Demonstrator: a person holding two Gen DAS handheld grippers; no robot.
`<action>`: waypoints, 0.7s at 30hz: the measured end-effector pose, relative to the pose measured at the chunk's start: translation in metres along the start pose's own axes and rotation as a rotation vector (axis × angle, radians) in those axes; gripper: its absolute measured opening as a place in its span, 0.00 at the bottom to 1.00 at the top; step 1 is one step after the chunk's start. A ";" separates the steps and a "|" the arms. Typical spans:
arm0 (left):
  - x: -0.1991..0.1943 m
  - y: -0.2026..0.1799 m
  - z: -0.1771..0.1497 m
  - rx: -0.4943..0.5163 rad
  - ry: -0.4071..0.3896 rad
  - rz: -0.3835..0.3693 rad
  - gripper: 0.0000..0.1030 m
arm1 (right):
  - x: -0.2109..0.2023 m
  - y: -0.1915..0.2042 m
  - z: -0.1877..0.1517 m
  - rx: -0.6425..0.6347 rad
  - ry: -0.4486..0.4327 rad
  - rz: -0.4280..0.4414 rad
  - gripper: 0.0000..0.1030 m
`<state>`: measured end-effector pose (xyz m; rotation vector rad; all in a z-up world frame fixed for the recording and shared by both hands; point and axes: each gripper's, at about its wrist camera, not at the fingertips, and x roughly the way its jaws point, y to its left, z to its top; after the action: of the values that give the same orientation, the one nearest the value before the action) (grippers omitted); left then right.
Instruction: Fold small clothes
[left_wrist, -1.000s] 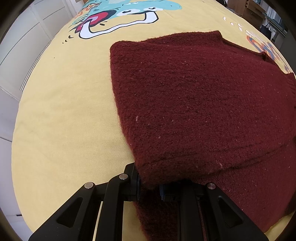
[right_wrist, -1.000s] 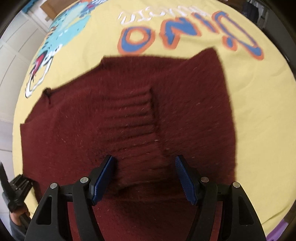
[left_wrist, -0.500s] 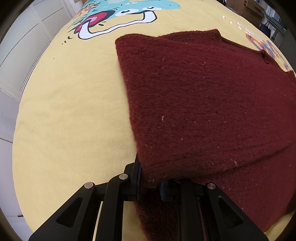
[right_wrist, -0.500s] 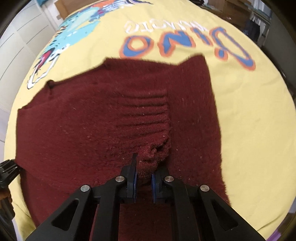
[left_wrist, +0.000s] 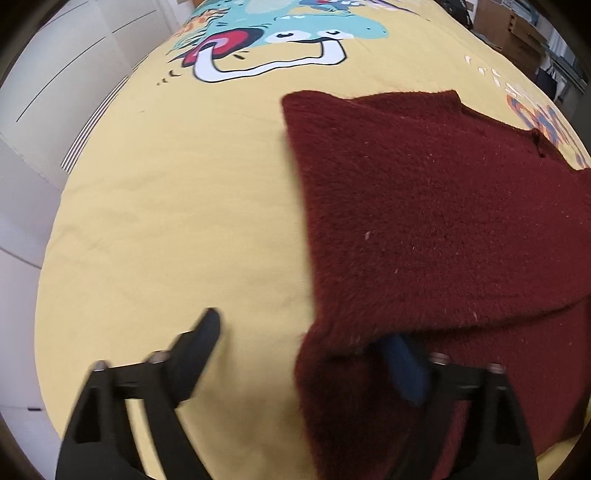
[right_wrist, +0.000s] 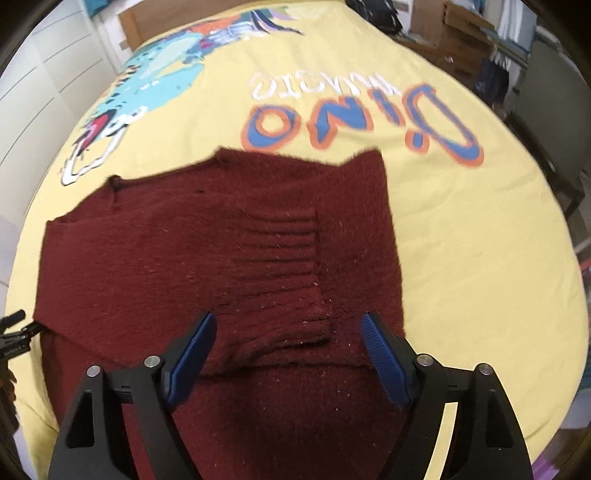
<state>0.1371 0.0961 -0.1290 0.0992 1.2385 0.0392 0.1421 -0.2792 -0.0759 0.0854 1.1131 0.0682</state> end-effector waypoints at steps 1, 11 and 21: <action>-0.006 0.002 -0.002 -0.006 -0.010 -0.001 0.90 | -0.007 0.005 0.000 -0.019 -0.019 -0.003 0.82; -0.073 -0.036 0.008 0.024 -0.175 -0.100 0.99 | -0.011 0.064 0.007 -0.132 -0.055 -0.009 1.00; -0.002 -0.107 0.028 0.109 -0.121 -0.079 0.99 | 0.046 0.100 -0.015 -0.221 0.012 -0.018 1.00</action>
<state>0.1601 -0.0125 -0.1287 0.1449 1.1219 -0.1018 0.1478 -0.1747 -0.1128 -0.1229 1.1114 0.1750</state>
